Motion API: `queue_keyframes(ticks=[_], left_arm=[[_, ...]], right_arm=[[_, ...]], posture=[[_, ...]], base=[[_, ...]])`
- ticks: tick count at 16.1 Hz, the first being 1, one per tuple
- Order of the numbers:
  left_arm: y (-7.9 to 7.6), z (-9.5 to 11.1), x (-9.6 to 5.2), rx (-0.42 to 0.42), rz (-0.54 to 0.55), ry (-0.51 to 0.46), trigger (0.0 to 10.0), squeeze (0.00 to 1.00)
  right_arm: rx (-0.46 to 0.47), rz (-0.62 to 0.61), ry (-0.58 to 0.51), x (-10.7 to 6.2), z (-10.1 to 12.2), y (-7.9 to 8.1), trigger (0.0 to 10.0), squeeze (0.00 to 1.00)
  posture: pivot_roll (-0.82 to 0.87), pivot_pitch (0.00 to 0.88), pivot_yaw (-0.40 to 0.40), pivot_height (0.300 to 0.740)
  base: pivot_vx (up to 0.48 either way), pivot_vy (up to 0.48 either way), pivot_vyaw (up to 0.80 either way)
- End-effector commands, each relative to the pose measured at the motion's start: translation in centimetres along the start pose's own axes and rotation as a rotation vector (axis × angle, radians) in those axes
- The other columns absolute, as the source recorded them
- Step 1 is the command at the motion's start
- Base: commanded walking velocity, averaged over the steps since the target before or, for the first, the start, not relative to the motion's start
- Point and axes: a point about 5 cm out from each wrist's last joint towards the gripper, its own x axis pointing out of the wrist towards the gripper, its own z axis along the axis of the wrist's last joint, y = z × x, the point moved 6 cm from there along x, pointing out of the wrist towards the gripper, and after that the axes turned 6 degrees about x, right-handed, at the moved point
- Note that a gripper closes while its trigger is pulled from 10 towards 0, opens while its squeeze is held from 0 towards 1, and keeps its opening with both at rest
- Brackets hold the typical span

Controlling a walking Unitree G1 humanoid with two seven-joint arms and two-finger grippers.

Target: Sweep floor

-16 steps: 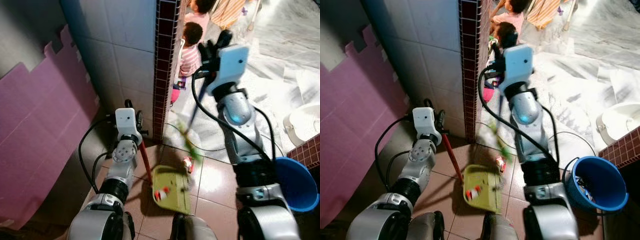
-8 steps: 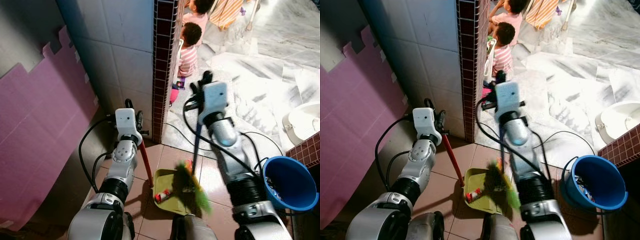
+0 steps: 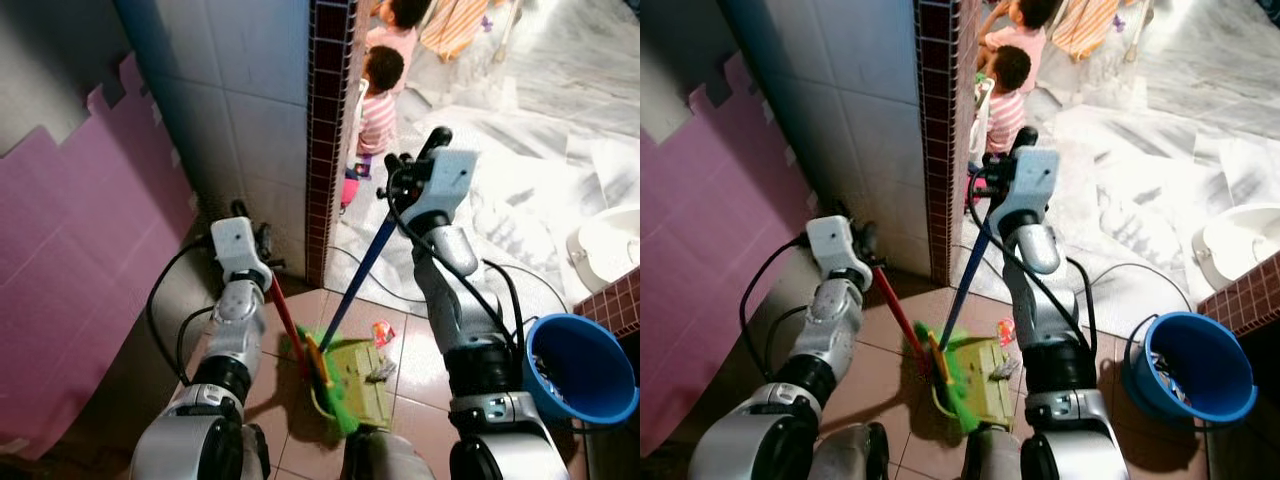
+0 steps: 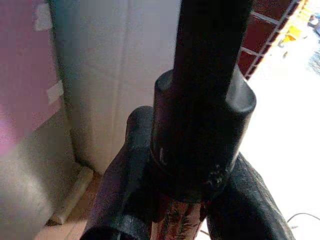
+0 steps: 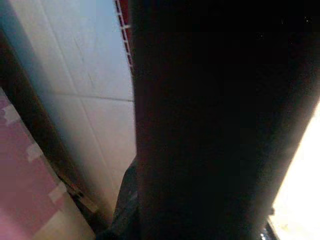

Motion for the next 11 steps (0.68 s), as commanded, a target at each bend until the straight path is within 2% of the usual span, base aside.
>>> queue_keyframes(ticks=[1, 4, 5, 7, 8, 11], left_arm=[[-1.2, 0.7, 0.3, -0.110, -0.024, -0.013, 10.0, 0.00], [-0.9, 2.8, 0.9, -0.107, -0.013, -0.076, 10.0, 0.00], [-0.7, 3.7, 1.0, -0.062, -0.011, -0.111, 10.0, 0.00], [-0.4, 4.5, 1.1, -0.009, -0.009, -0.139, 10.0, 0.00], [-0.3, 4.7, 1.2, 0.001, -0.012, -0.143, 10.0, 0.00], [0.2, 6.0, 1.0, 0.036, -0.012, -0.189, 10.0, 0.00]], right_arm=[[0.051, 0.044, -0.058, 0.5, 1.9, 1.2, 10.0, 0.00], [-0.032, 0.068, -0.141, 0.8, 4.4, 1.2, 10.0, 0.00], [-0.089, 0.074, -0.208, 0.9, 6.1, 1.1, 10.0, 0.00], [-0.168, 0.070, -0.284, 1.0, 8.2, 0.8, 10.0, 0.00], [-0.183, 0.070, -0.295, 1.0, 8.5, 0.7, 10.0, 0.00], [-0.323, 0.045, -0.326, 1.0, 9.5, -0.5, 10.0, 0.00]], posture=[[-0.08, 0.094, 0.004, 0.740], [-0.08, 0.092, 0.003, 0.740], [-0.08, 0.091, 0.005, 0.740], [-0.08, 0.092, 0.007, 0.740], [-0.08, 0.092, 0.007, 0.740], [-0.08, 0.095, 0.008, 0.740]], base=[[0.000, 0.000, 0.00], [0.000, 0.000, 0.00], [0.000, 0.000, 0.00], [0.000, 0.000, 0.00], [0.000, 0.000, 0.00], [0.000, 0.000, 0.00]])
